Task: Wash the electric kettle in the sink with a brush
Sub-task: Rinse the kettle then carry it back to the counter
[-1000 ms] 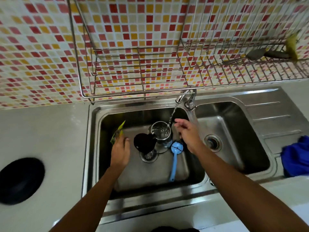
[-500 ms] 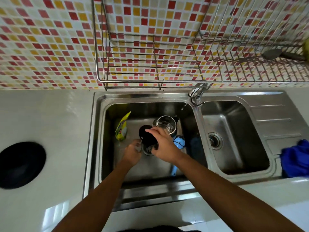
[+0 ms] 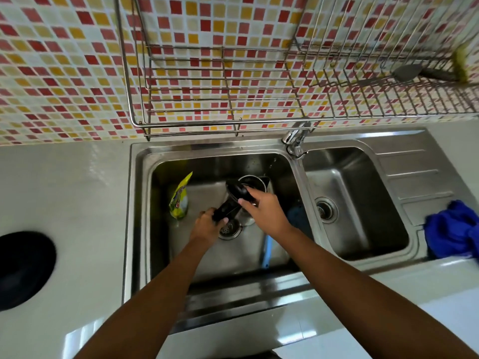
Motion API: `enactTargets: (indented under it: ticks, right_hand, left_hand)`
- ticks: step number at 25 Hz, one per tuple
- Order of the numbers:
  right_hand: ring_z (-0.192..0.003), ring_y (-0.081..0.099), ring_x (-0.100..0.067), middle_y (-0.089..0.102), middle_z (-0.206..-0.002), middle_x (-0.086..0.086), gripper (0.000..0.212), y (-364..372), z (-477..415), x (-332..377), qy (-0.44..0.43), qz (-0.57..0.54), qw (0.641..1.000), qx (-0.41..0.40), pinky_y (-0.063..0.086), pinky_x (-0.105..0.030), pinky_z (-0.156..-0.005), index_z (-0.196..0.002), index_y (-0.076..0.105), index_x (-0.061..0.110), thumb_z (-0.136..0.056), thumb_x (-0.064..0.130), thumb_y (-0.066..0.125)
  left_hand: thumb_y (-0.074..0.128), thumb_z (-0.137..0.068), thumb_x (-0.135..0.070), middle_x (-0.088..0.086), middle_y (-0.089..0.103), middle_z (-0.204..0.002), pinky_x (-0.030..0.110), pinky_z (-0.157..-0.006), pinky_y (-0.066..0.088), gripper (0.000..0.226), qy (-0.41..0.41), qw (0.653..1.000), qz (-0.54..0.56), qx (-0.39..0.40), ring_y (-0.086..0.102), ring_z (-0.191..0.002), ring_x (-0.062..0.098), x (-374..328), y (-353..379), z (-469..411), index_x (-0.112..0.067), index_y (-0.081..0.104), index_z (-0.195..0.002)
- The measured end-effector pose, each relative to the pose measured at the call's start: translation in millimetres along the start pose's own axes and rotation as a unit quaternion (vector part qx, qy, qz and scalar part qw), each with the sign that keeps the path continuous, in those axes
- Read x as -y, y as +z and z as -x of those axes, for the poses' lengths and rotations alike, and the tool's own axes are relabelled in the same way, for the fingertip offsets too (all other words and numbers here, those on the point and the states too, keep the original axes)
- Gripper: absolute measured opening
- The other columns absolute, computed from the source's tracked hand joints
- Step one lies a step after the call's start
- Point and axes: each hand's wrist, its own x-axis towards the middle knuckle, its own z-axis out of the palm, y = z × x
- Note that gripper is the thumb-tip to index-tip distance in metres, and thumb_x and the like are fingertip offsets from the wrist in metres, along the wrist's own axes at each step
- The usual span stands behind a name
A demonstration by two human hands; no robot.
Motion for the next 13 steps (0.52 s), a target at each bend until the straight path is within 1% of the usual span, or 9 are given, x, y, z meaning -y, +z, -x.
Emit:
enactTargets:
  ticks: [2,4,5,7,9,11,13]
  right_hand:
    - [-0.108,0.066,-0.015,0.072,-0.115,-0.007,0.037,-12.2,-2.5,4.0,0.012,-0.049,0.999,-0.016,0.051,-0.033,-0.1,-0.127,0.064,0.007,-0.091,0.016,0.065]
    - [-0.101,0.068,-0.012,0.074,-0.108,-0.008,0.032,-26.7,-3.1,7.4,0.007,-0.088,0.995,-0.047,0.054,-0.035,-0.094,-0.122,0.068,0.007,-0.09,0.013,0.066]
    - [-0.097,0.068,-0.01,0.075,-0.105,-0.008,0.029,-33.2,-3.2,11.4,0.007,-0.117,0.991,-0.056,0.055,-0.033,-0.092,-0.119,0.069,0.007,-0.09,0.011,0.066]
    - [-0.094,0.068,-0.009,0.076,-0.102,-0.007,0.026,-45.3,-0.2,21.6,0.013,-0.187,0.98,-0.066,0.055,-0.028,-0.089,-0.117,0.07,0.007,-0.091,0.007,0.065]
    - [-0.093,0.069,-0.011,0.076,-0.102,-0.008,0.025,-54.4,3.8,30.9,0.012,-0.237,0.969,-0.073,0.056,-0.026,-0.088,-0.116,0.071,0.008,-0.091,0.006,0.065]
    - [-0.091,0.069,-0.012,0.076,-0.102,-0.011,0.024,-58.3,5.4,36.0,0.006,-0.259,0.963,-0.078,0.056,-0.03,-0.088,-0.114,0.071,0.013,-0.091,0.007,0.065]
    - [-0.093,0.069,-0.013,0.076,-0.102,-0.009,0.023,-59.6,6.6,38.0,0.008,-0.28,0.957,-0.08,0.055,-0.035,-0.091,-0.111,0.073,0.017,-0.091,0.008,0.066]
  left_hand:
    - [0.069,-0.089,-0.04,0.017,0.065,-0.11,0.037,-0.081,0.046,0.039,0.04,0.999,-0.028,0.004,0.062,-0.103,0.037,-13.0,-10.5,3.4,-0.014,0.063,-0.118]
    - [0.064,-0.093,-0.043,0.015,0.067,-0.111,0.037,-0.082,0.048,0.041,0.084,0.995,-0.046,-0.001,0.064,-0.103,0.036,-28.3,-26.4,13.3,-0.013,0.061,-0.121]
    - [0.061,-0.094,-0.046,0.014,0.069,-0.111,0.039,-0.083,0.052,0.043,0.102,0.994,-0.046,-0.004,0.066,-0.102,0.035,-34.4,-36.9,19.2,-0.013,0.059,-0.122]
    - [0.056,-0.094,-0.054,0.009,0.072,-0.108,0.042,-0.083,0.056,0.045,0.132,0.99,-0.057,-0.008,0.068,-0.098,0.032,-44.7,-58.8,32.9,-0.018,0.056,-0.122]
    - [0.047,-0.094,-0.063,0.006,0.073,-0.104,0.043,-0.083,0.056,0.048,0.161,0.982,-0.095,-0.016,0.07,-0.094,0.03,-57.1,-78.2,45.3,-0.023,0.054,-0.12]
    - [0.042,-0.094,-0.066,0.007,0.073,-0.096,0.042,-0.08,0.055,0.05,0.197,0.97,-0.137,-0.039,0.069,-0.089,0.03,-72.3,-94.6,54.8,-0.023,0.054,-0.117]
    - [0.041,-0.095,-0.066,0.009,0.072,-0.092,0.041,-0.075,0.053,0.054,0.222,0.954,-0.192,-0.065,0.068,-0.087,0.033,-87.5,-108.6,62.9,-0.019,0.056,-0.118]
